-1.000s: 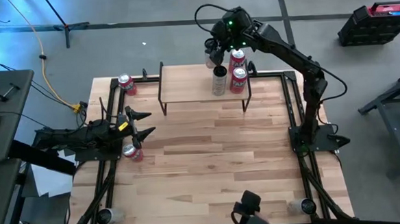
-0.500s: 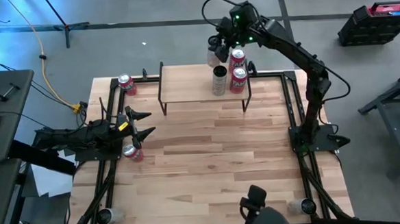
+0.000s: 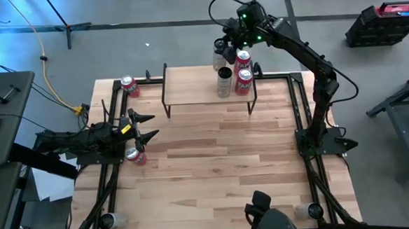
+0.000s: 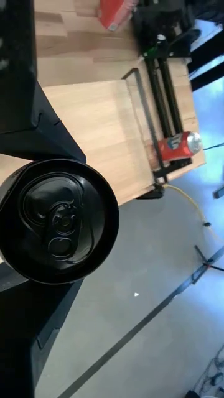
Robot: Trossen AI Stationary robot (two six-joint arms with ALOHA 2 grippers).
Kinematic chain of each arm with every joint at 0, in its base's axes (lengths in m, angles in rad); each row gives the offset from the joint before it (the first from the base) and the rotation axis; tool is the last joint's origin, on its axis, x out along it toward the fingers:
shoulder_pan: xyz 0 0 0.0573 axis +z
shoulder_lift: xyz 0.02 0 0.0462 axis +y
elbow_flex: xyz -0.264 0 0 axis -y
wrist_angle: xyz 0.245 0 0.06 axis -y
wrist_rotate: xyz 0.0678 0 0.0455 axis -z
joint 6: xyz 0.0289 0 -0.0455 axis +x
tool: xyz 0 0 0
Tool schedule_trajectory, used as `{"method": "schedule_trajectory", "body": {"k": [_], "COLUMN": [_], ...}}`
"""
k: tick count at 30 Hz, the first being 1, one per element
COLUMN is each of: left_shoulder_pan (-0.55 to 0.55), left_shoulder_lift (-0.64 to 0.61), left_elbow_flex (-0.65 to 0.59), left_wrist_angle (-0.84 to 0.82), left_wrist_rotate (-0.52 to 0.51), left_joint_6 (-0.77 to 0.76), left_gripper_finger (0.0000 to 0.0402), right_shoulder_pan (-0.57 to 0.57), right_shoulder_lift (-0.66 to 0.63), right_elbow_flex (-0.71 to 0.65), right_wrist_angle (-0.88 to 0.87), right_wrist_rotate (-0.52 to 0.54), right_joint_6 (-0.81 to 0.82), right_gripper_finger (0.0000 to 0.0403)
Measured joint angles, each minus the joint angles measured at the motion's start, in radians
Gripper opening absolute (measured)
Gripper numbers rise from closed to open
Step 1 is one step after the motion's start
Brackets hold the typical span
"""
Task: Place canned beverage on shelf
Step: Adjust the top white soda can on the shelf
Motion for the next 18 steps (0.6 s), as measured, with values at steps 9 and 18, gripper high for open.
{"method": "schedule_trajectory", "body": {"k": [9,18], "left_shoulder_pan": [0.0,0.0], "left_shoulder_lift": [0.0,0.0], "left_elbow_flex": [0.0,0.0], "left_wrist_angle": [0.0,0.0], "left_wrist_rotate": [0.0,0.0], "left_joint_6": [0.0,0.0], "left_gripper_finger": [0.0314,0.0314], "right_shoulder_pan": [0.003,0.009], "right_shoulder_lift": [0.005,0.002], "right_elbow_flex": [-0.01,-0.152], "right_wrist_angle": [0.056,0.191], "right_wrist_rotate": [0.021,0.021], "right_joint_6": [-0.005,0.005], "right_gripper_finger": [0.0248,0.0248]}}
